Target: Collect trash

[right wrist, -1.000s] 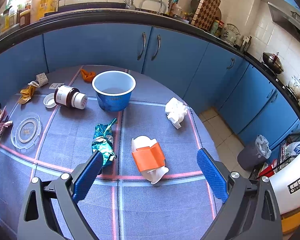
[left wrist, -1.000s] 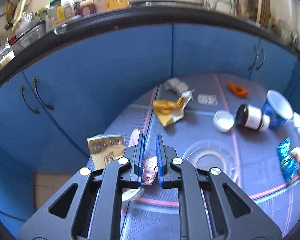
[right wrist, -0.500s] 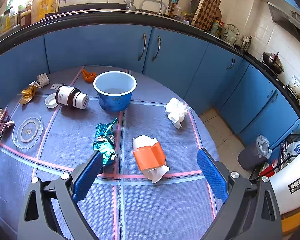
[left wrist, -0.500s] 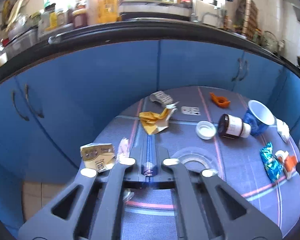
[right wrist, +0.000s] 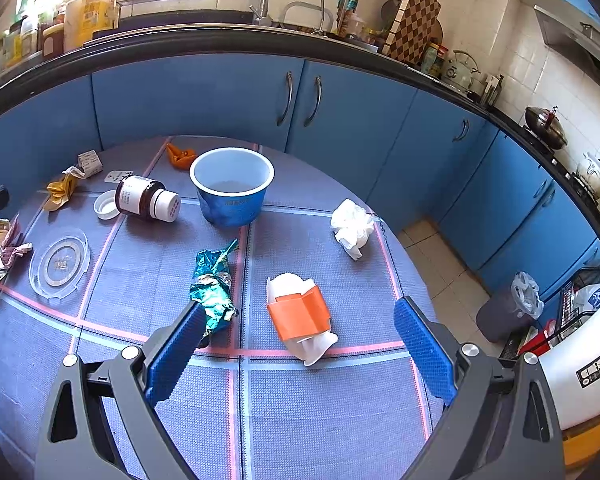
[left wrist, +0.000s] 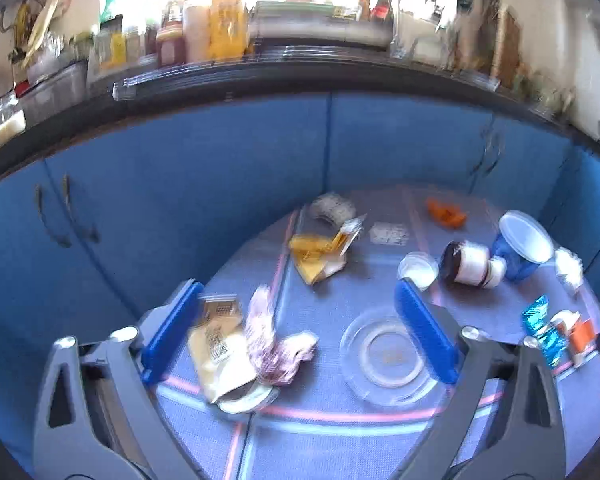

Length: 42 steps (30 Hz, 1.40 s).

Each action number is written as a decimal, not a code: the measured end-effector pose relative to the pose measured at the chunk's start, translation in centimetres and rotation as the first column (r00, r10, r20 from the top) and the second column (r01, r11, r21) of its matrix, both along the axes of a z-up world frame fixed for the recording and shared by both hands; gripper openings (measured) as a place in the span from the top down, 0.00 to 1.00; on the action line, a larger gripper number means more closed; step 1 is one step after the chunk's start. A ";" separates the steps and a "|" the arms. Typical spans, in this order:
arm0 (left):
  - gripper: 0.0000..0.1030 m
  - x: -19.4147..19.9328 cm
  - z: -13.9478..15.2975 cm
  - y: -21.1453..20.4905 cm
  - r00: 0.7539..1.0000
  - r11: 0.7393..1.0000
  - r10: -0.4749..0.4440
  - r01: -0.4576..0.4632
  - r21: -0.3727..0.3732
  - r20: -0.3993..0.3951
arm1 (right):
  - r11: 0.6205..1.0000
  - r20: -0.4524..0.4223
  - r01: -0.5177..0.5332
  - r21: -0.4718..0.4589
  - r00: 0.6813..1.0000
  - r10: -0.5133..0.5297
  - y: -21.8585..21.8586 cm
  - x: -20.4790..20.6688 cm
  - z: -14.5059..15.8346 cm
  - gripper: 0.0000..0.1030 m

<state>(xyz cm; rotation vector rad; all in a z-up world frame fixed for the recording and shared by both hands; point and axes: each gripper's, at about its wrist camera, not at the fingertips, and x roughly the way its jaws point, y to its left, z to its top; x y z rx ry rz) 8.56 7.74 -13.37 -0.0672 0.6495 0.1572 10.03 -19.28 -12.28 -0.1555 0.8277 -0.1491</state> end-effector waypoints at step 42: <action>0.97 -0.6 -2.3 5.4 0.994 0.993 0.059 -0.068 -0.096 -0.088 | 1.000 -0.006 -0.025 -0.010 1.000 0.025 1.2 -0.1 -0.7 0.11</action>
